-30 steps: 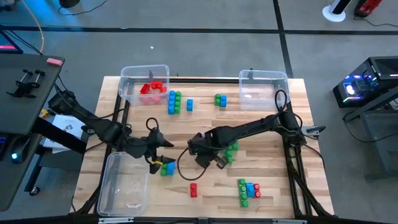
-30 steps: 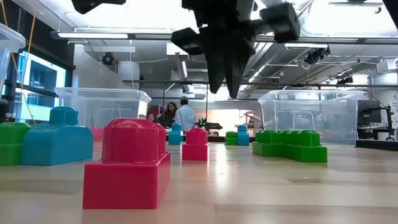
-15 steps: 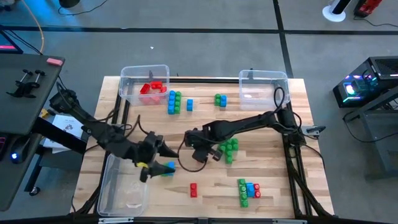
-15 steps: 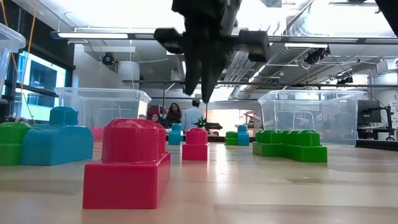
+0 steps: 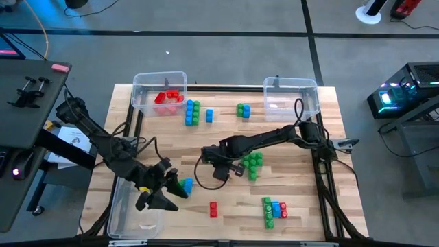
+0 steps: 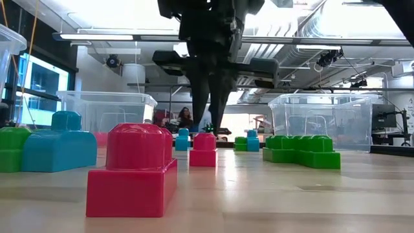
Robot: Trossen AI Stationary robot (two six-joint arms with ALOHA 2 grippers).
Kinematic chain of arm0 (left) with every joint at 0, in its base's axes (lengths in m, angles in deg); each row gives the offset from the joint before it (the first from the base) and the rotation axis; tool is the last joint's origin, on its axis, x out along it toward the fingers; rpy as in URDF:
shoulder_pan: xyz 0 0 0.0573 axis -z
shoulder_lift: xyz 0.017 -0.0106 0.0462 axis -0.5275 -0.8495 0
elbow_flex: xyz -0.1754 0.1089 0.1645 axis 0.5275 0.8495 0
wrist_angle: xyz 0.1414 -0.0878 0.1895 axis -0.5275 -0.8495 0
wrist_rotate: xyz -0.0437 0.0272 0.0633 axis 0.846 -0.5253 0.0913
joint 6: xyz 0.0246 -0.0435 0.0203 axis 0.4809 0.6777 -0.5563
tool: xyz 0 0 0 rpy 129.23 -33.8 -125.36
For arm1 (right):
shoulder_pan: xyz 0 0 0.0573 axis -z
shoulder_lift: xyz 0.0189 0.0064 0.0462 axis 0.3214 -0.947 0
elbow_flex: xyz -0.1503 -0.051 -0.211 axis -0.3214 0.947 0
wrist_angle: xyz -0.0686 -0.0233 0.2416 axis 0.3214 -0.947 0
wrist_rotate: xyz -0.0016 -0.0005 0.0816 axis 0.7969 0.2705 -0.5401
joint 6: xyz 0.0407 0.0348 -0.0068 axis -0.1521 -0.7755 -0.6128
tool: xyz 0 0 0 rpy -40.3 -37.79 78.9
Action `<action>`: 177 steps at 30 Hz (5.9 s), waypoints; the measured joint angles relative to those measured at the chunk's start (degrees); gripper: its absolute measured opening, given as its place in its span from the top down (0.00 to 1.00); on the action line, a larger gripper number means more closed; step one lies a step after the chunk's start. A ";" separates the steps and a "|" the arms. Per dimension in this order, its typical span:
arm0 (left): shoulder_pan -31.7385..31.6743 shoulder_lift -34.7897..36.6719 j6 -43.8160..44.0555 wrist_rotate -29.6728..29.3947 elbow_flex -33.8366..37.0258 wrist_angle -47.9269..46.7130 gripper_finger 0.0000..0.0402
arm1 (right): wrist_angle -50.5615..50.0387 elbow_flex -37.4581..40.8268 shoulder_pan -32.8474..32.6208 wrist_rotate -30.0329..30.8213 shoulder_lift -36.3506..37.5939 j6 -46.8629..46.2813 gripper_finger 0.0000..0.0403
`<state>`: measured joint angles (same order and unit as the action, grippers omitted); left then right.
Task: Sort blocks
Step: Put the red game piece into the top left transparent bin
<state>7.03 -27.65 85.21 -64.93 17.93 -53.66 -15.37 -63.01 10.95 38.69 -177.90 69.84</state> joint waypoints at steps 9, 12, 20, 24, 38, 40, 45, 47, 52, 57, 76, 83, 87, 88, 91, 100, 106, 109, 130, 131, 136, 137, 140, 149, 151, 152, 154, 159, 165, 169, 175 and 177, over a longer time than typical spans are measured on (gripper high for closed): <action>-0.02 0.00 -0.35 -2.09 0.00 -0.55 0.22 | -0.37 -0.10 0.39 0.06 -2.01 2.22 1.00; -0.02 0.00 -0.35 -2.16 0.00 -1.14 0.22 | -0.25 -0.22 0.31 -0.02 -2.75 2.22 1.00; -0.02 0.00 -1.90 -2.14 0.00 -1.27 0.22 | 0.24 -0.15 1.56 -0.49 -3.13 -13.18 1.00; -0.08 0.17 -4.50 -1.38 0.00 -1.63 0.22 | -0.04 -0.11 2.75 -0.59 -3.19 -34.05 1.00; -4.08 8.45 -8.93 -2.51 -0.02 -22.38 0.22 | 0.69 -0.32 3.79 -0.34 -3.38 -89.08 1.00; -4.72 10.16 -9.46 -4.58 -0.02 -26.50 0.22 | 2.57 -0.33 3.79 -0.32 -3.41 -92.77 1.00; -5.66 14.19 -11.13 -6.31 -0.02 -33.71 0.22 | 6.01 -0.43 3.79 -1.56 -1.41 -94.37 1.00; -5.64 15.68 -12.65 -6.29 -0.04 -35.09 0.22 | 6.99 -0.50 3.80 -1.94 0.03 -94.08 1.00; -5.64 18.29 -15.87 -6.32 -0.04 -38.16 0.22 | 7.26 -0.57 4.54 -2.10 1.64 -92.53 1.00; -5.64 18.60 -17.86 -7.69 -0.04 -40.37 0.22 | 7.84 -0.57 4.51 0.30 1.53 -91.41 1.00; -5.87 24.18 -25.59 -35.88 2.51 -36.33 0.22 | 26.94 -4.14 15.10 2.46 3.98 -78.31 1.00; -9.82 27.72 -33.94 -50.60 2.47 -25.16 0.22 | 39.54 -4.79 23.51 -1.48 4.01 -73.55 1.00; -13.15 27.93 -33.33 -52.26 2.47 -21.25 0.22 | 43.42 -4.79 27.63 -4.22 3.59 -73.22 1.00; -13.86 27.79 -33.15 -52.24 2.47 -20.80 0.22 | 45.43 -4.79 28.41 -5.02 3.23 -73.17 1.00; -16.29 26.71 -33.09 -52.24 2.47 -19.97 0.22 | 48.95 -4.76 29.67 -6.51 2.29 -73.52 1.00; -23.72 25.68 -33.77 -43.63 2.47 -17.86 0.22 | 60.74 -4.76 29.10 -4.00 -2.72 -79.98 1.00; -25.83 25.66 -38.10 -41.19 2.47 -12.62 0.22 | 67.92 -4.76 30.05 -0.49 -7.44 -90.12 1.00; -25.81 25.66 -38.93 -41.17 2.47 -12.24 0.22 | 69.68 -4.82 29.42 1.36 -9.51 -92.53 1.00; -25.73 25.72 -42.42 -41.13 2.47 -13.07 0.22 | 28.89 -31.01 26.66 10.58 -14.98 -75.22 1.00; -25.73 25.74 -42.57 -41.13 2.47 -13.01 0.22 | 27.71 -31.29 26.65 10.55 -14.81 -75.79 1.00; -25.73 25.75 -42.53 -41.13 2.47 -13.01 0.22 | 30.74 -31.30 26.57 10.58 -14.75 -76.74 1.00; -25.73 25.75 -42.53 -41.13 2.47 -13.03 0.22 | 31.76 -31.30 26.50 10.61 -14.75 -77.56 1.00; -25.73 25.75 -42.53 -41.14 2.47 -12.99 0.22 | 32.10 -31.32 26.41 10.61 -14.67 -78.78 1.00; -25.73 25.75 -42.47 -41.15 2.47 -12.90 0.22 | 31.98 -31.28 25.31 10.11 -18.82 -83.73 1.00; -25.73 25.75 -42.47 -41.15 2.47 -12.90 0.22 | 30.04 -31.38 25.13 9.51 -18.73 -82.50 1.00; -25.73 25.75 -42.47 -41.15 2.47 -12.90 0.22 | 29.44 -31.41 25.06 9.47 -18.71 -81.60 1.00; -25.73 25.75 -42.47 -41.15 2.47 -12.94 0.22 | 27.89 -31.43 25.03 8.86 -18.26 -79.43 1.00; -25.70 25.75 -42.47 -41.15 2.47 -12.99 0.22 | 25.31 -32.13 25.46 7.38 -17.87 -77.76 1.00; -25.73 25.75 -43.45 -41.64 2.47 -12.96 0.22 | 25.57 -32.11 25.86 7.24 -17.42 -77.72 1.00; -25.73 25.75 -43.53 -41.72 2.47 -12.96 0.22 | 27.54 -32.04 26.32 7.10 -16.99 -75.31 1.00; -25.72 26.48 -45.14 -41.68 2.49 -13.06 0.22 | 35.78 -32.06 28.79 5.63 -12.51 -70.86 1.00; -25.73 26.95 -45.46 -41.66 2.49 -13.34 0.22 | 35.49 -32.04 30.19 5.61 -10.22 -69.02 1.00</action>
<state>-18.69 -0.70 39.75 -106.59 20.42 -67.00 20.12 -95.05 41.14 44.29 -188.12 0.81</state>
